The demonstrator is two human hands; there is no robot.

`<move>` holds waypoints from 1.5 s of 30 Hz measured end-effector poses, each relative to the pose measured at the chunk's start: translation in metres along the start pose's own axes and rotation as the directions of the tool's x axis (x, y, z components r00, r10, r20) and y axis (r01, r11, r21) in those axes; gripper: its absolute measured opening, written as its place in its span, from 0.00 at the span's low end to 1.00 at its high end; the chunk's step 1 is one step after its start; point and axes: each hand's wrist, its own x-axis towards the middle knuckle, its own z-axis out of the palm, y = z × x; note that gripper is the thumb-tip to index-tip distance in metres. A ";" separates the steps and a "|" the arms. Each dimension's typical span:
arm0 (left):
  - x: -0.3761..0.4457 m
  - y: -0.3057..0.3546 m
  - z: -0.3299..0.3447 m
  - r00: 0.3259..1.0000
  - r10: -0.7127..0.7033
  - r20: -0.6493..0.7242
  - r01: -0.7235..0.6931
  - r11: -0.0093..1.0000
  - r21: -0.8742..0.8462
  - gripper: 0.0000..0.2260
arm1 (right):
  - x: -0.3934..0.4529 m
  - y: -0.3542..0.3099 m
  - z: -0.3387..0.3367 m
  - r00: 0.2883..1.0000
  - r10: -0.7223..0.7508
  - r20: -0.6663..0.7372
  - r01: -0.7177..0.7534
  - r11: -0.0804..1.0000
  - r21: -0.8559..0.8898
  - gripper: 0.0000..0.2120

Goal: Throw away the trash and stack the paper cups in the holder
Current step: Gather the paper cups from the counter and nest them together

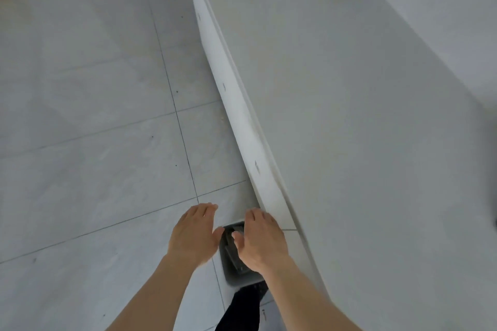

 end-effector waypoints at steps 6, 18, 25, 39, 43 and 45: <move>-0.022 0.018 -0.056 0.997 0.019 -0.080 -0.017 0.999 0.033 0.26 | -0.028 -0.015 -0.066 0.988 -0.053 -0.143 0.055 0.998 0.009 0.27; -0.021 0.163 -0.128 0.921 0.350 -0.170 -0.329 0.934 0.142 0.26 | -0.123 0.081 -0.164 0.884 0.195 -0.425 -0.158 0.980 0.120 0.24; -0.026 0.298 -0.115 0.771 0.629 -0.100 -0.601 0.770 0.213 0.26 | -0.215 0.178 -0.172 0.723 0.514 -0.461 -0.413 0.857 0.308 0.24; -0.122 0.467 -0.019 0.380 0.906 0.188 -0.920 0.349 0.179 0.27 | -0.401 0.265 -0.081 0.279 0.905 -0.320 -0.655 0.423 0.626 0.25; -0.147 0.472 0.005 0.297 0.921 0.252 -0.954 0.273 0.126 0.27 | -0.430 0.256 -0.049 0.230 0.940 -0.250 -0.682 0.339 0.648 0.21; -0.155 0.469 0.015 0.262 0.921 0.289 -0.965 0.244 0.100 0.27 | -0.439 0.251 -0.033 0.226 0.947 -0.227 -0.692 0.320 0.648 0.21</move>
